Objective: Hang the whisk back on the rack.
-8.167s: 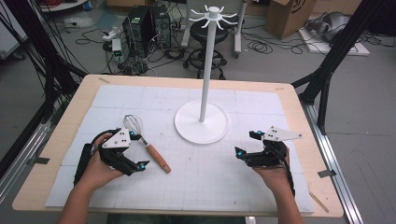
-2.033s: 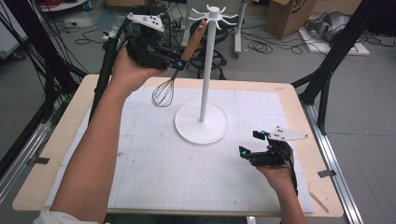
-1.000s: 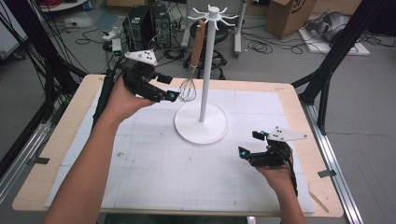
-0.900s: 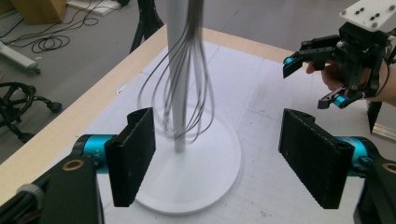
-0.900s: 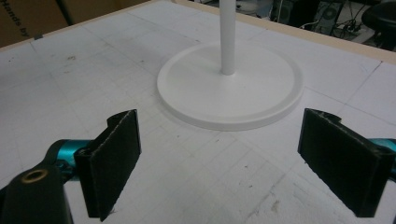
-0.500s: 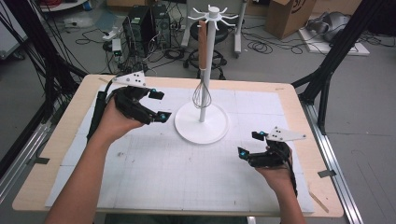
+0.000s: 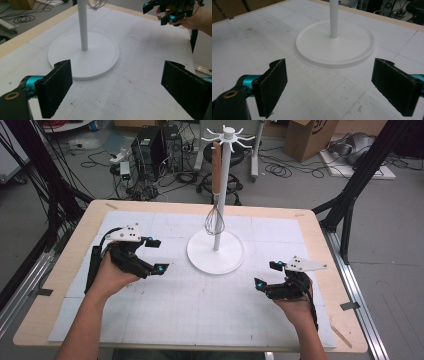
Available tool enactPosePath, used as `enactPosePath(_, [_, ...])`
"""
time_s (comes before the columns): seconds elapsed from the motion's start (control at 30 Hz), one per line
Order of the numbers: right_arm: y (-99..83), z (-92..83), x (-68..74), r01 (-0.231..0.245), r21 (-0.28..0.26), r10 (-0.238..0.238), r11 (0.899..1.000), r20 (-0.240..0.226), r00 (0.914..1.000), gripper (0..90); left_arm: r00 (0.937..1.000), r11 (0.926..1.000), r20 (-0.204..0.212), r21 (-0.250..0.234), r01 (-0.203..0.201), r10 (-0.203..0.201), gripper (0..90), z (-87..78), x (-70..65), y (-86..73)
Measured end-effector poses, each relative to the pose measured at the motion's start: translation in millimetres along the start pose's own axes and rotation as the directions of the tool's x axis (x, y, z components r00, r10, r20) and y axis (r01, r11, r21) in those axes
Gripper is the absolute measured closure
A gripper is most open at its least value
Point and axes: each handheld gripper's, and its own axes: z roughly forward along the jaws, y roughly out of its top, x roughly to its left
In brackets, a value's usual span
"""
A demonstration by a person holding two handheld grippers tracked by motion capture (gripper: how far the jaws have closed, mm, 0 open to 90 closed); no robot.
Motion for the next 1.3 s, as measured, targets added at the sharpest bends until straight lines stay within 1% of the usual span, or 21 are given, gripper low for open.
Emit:
enactPosePath(0.07, [-0.3,0.1,-0.2,-0.005,0.005,0.005,1.000,0.002,1.0000,12.3,1.0000,0.9999,-0.007,0.008,-0.007,0.007,10.1,-1.8,-1.8,-5.9])
enactPosePath(0.13, [-0.7,0.2,-0.4,0.000,0.005,0.000,1.000,0.002,1.0000,12.3,0.9999,1.0000,-0.012,0.003,-0.002,0.002,9.5,-3.6,-3.6,-11.3])
enactPosePath(0.2, [-1.0,0.5,0.0,-0.006,0.009,0.006,1.000,0.003,1.0000,12.3,0.9997,1.0000,-0.023,0.006,-0.003,0.003,9.0,-4.6,-5.8,-16.4])
enactPosePath(0.27, [-1.1,1.1,-0.3,-0.001,0.009,0.001,1.000,0.001,1.0000,12.3,0.9994,0.9998,-0.034,0.020,-0.007,0.008,8.3,-5.5,-8.2,-21.3])
enactPosePath(0.3, [-1.1,1.4,-0.1,-0.001,0.008,0.001,1.000,-0.001,1.0000,12.3,0.9992,0.9998,-0.039,0.019,-0.009,0.010,7.9,-5.6,-9.6,-23.9])
enactPosePath(0.4, [-0.8,2.3,0.8,-0.008,0.004,0.008,1.000,-0.012,0.9999,12.3,0.9994,1.0000,-0.034,0.009,-0.003,0.003,7.5,-6.5,-11.1,-32.1])
enactPosePath(0.43, [-0.6,2.7,0.7,-0.003,0.003,0.003,1.000,-0.012,0.9999,12.3,0.9994,0.9999,-0.033,0.011,0.005,-0.004,7.4,-6.2,-11.3,-34.0])
enactPosePath(0.5, [-0.3,3.5,1.5,-0.004,0.005,0.004,1.000,-0.017,0.9998,12.3,0.9994,0.9999,-0.035,0.013,0.007,-0.007,7.1,-6.4,-13.6,-37.5])
enactPosePath(0.53, [-0.1,3.9,1.7,-0.001,0.007,0.001,1.000,-0.018,0.9998,12.3,0.9997,0.9999,-0.022,0.008,0.009,-0.009,7.1,-6.2,-14.6,-39.7])
enactPosePath(0.57, [-0.1,4.1,1.6,0.002,0.007,-0.002,1.000,-0.018,0.9998,12.3,0.9998,0.9999,-0.015,0.009,0.014,-0.014,7.1,-5.5,-15.7,-41.6])
enactPosePath(0.63, [-0.3,4.2,0.8,-0.003,0.007,0.003,1.000,-0.019,0.9998,12.3,0.9997,0.9997,-0.019,0.019,0.013,-0.012,7.0,-4.8,-16.5,-44.0])
enactPosePath(0.77, [-0.5,4.4,-0.6,-0.011,0.005,0.011,1.000,-0.021,0.9997,12.3,0.9996,0.9996,-0.020,0.021,0.019,-0.019,6.6,-5.1,-15.6,-47.4])
enactPosePath(0.9, [-0.8,6.0,-1.1,-0.010,0.007,0.010,1.000,-0.027,0.9996,12.3,0.9996,0.9996,-0.018,0.017,0.023,-0.023,5.8,-6.6,-14.0,-49.9])
enactPosePath(1.0, [-1.1,6.5,-1.4,-0.010,0.010,0.010,1.000,-0.027,0.9996,12.3,0.9993,0.9994,-0.023,0.018,0.031,-0.030,5.8,-6.2,-11.7,-53.4])
enactPosePath(1.03, [-1.2,6.3,-1.4,-0.014,0.012,0.014,1.000,-0.026,0.9996,12.3,0.9989,0.9992,-0.032,0.020,0.035,-0.035,5.6,-5.7,-10.9,-54.9])
enactPosePath(1.1, [-1.3,6.3,-1.9,-0.014,0.011,0.014,1.000,-0.026,0.9996,12.3,0.9982,0.9987,-0.040,0.022,0.046,-0.045,1.7,-4.6,-9.2,-57.8])
enactPosePath(1.23, [-1.4,7.5,-1.6,-0.013,0.016,0.013,1.000,-0.029,0.9995,12.3,0.9977,0.9981,-0.030,0.007,0.061,-0.061,1.7,-4.9,-7.4,-60.7])
enactPosePath(1.3, [-1.8,8.2,-1.6,-0.011,0.022,0.012,1.000,-0.027,0.9996,12.3,0.9980,0.9982,-0.022,0.007,0.060,-0.060,1.7,-4.5,-6.8,-61.3])
